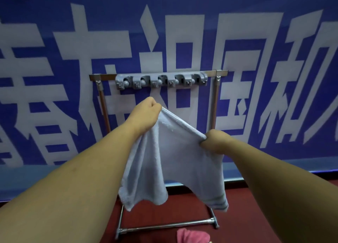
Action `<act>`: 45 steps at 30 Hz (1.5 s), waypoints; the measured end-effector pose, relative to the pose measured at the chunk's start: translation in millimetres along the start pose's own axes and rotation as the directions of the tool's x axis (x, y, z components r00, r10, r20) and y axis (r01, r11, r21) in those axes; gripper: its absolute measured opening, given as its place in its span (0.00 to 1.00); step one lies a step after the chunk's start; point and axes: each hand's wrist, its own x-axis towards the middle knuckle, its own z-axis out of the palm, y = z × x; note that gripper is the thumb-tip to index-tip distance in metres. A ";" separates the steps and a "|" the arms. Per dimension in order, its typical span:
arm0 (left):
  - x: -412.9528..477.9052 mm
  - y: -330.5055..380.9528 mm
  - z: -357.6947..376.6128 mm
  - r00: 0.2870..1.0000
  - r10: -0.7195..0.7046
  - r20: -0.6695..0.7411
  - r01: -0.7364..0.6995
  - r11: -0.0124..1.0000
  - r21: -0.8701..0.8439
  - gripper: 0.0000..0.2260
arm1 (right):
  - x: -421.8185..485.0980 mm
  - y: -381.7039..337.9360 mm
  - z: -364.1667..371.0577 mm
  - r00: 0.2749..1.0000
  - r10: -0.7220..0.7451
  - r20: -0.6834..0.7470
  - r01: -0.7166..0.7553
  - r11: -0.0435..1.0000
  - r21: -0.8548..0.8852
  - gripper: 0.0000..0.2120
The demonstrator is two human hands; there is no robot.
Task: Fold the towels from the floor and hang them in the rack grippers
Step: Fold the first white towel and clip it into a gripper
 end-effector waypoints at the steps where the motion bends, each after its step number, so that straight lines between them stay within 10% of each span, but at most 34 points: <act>1: 0.9 -1.7 -1.9 1.000 -0.002 0.006 0.002 1.000 0.028 0.09 | -1.5 -1.7 -1.8 1.000 0.004 -0.011 -0.003 1.000 0.019 0.08; 8: 3.4 -23.4 -6.4 0.985 -0.113 0.132 0.069 0.952 0.299 0.08 | -10.7 -18.9 -21.0 0.997 -0.057 -0.045 0.066 0.973 0.220 0.12; 17: -1.5 0.2 15.8 0.811 -0.090 0.578 0.044 0.995 0.094 0.19 | -14.6 -57.1 -45.3 0.984 -0.177 -0.027 0.179 0.967 0.184 0.08; 24: 0.6 1.1 41.0 0.903 -0.036 0.428 0.001 0.997 0.080 0.22 | -15.5 -60.3 -58.2 0.999 -0.002 -0.042 0.020 0.906 0.423 0.10; 31: -0.7 5.3 48.1 0.891 0.022 0.453 -0.010 1.000 -0.030 0.20 | -12.8 -53.8 -70.6 0.989 0.146 -0.012 -0.079 0.602 0.794 0.06; 37: 5.1 9.3 49.9 0.908 0.038 0.416 0.009 0.994 -0.110 0.31 | -11.2 -57.2 -74.2 0.998 -0.039 0.048 -0.008 0.678 0.735 0.11; 41: 8.1 12.1 46.3 0.937 0.010 0.349 -0.018 1.000 0.020 0.06 | -11.0 -56.6 -75.2 0.991 -0.132 0.036 0.071 0.721 0.689 0.08; 45: 13.8 9.6 35.4 0.995 0.018 0.100 -0.029 0.993 0.113 0.07 | -10.3 -54.8 -72.5 0.986 -0.167 0.016 0.130 0.818 0.560 0.11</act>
